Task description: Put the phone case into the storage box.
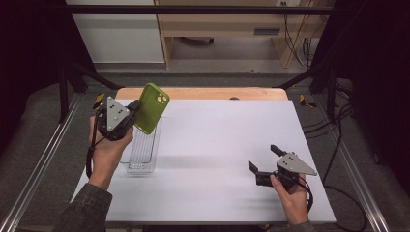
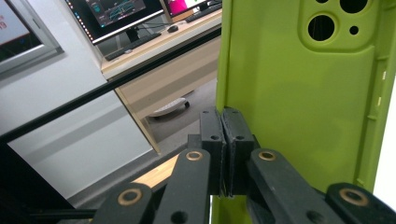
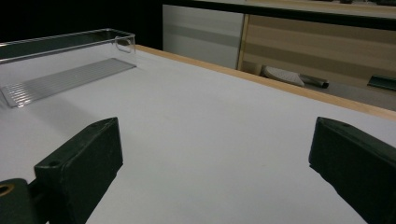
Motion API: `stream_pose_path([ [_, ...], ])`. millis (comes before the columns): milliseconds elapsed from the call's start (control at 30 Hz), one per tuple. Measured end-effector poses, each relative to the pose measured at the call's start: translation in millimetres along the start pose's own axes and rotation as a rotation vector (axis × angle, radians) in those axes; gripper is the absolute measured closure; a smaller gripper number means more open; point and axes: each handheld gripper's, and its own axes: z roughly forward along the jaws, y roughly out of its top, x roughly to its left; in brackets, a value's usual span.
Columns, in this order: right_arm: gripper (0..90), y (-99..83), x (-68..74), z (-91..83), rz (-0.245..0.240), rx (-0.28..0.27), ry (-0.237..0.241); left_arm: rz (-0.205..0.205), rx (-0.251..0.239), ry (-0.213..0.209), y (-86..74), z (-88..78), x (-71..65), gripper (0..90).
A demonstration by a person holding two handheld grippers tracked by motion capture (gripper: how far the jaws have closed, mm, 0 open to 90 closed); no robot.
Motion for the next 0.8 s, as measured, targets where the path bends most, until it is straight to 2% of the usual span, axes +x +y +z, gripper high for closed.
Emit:
stream_pose_path([
  [400,3.6,-0.2,0.1,-3.6,0.007,-0.010,0.009,-0.055,-0.006,0.046,-4.5,4.9,11.9,87.7],
  [500,3.6,0.2,2.4,-4.9,-0.021,0.001,-0.003,-0.064,0.000,0.067,-6.8,6.4,13.2,87.7],
  [700,3.6,-0.6,2.0,-7.2,-0.005,-0.008,0.000,-0.114,-0.013,0.094,-10.2,6.3,21.5,87.6],
  [800,4.0,-1.1,2.0,-8.1,-0.005,-0.007,0.005,-0.116,-0.016,0.110,-11.0,5.5,24.1,87.6],
])
